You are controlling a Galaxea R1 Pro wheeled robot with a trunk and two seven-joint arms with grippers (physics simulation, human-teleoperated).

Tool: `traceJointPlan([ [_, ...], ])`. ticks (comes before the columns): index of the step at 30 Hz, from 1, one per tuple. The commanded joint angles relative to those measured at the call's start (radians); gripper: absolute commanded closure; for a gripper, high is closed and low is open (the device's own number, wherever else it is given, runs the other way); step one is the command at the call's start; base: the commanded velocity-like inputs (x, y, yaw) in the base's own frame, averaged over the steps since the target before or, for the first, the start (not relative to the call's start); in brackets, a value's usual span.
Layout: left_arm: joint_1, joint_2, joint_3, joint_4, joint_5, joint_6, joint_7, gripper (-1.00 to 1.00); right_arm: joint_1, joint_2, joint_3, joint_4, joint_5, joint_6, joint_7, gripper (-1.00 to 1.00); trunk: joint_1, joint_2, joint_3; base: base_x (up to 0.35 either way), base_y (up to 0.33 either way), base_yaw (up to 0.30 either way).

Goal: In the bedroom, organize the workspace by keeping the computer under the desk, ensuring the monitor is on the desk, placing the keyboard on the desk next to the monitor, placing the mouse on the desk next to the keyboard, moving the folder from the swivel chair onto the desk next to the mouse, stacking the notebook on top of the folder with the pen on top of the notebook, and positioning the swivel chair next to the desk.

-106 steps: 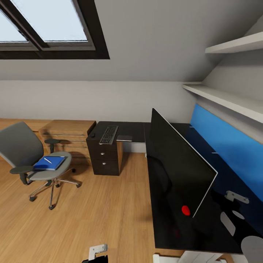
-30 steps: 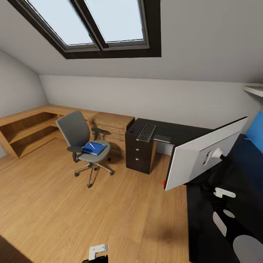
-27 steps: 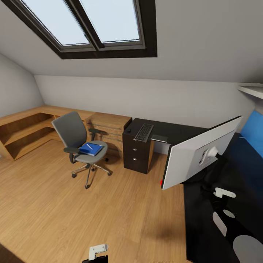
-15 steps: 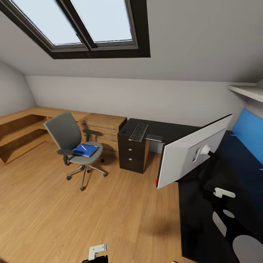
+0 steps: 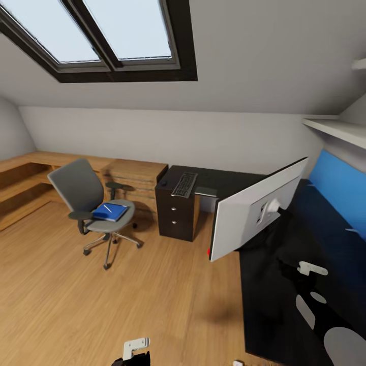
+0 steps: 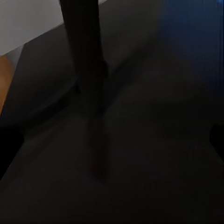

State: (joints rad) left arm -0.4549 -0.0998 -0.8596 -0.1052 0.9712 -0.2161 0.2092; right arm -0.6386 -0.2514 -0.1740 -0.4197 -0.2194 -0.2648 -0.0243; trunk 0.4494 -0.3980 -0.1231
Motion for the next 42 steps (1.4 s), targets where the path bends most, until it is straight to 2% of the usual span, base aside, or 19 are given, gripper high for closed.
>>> traceJointPlan([
  [1, -0.001, 0.000, -0.008, 0.000, 0.006, -0.006, 0.006, -1.00, -0.001, 0.000, 0.002, 0.001, -0.009, -0.004, 0.000, -1.00, 0.001, -0.002, -0.002, 0.000, 0.000, -0.251],
  [22, -0.001, 0.002, -0.009, 0.000, 0.006, -0.011, 0.006, -1.00, -0.001, -0.001, 0.001, 0.001, -0.009, -0.004, 0.001, -1.00, 0.001, -0.002, 0.006, 0.087, 0.121, -0.268],
  [32, -0.001, 0.004, -0.006, -0.001, 0.004, -0.011, 0.009, -1.00, -0.001, 0.000, 0.002, 0.004, -0.008, -0.004, 0.001, -1.00, 0.001, -0.002, 0.006, 0.006, 0.005, -0.051],
  [38, -0.001, 0.035, -0.001, -0.001, 0.003, -0.008, 0.012, -1.00, -0.001, 0.000, 0.002, 0.003, -0.009, -0.004, 0.003, -1.00, 0.001, -0.002, 0.006, 0.000, 0.000, -0.003],
  [39, -0.001, 0.060, 0.005, -0.005, 0.004, -0.006, 0.013, -1.00, -0.001, 0.000, 0.005, 0.006, -0.008, -0.003, 0.003, -1.00, 0.001, -0.002, 0.006, 0.000, 0.000, 0.000],
  [42, 0.000, 0.081, 0.012, -0.023, 0.006, -0.002, 0.013, -1.00, -0.001, 0.000, 0.007, 0.006, -0.006, -0.003, 0.004, -1.00, 0.001, -0.002, 0.006, 0.000, 0.000, 0.000],
])
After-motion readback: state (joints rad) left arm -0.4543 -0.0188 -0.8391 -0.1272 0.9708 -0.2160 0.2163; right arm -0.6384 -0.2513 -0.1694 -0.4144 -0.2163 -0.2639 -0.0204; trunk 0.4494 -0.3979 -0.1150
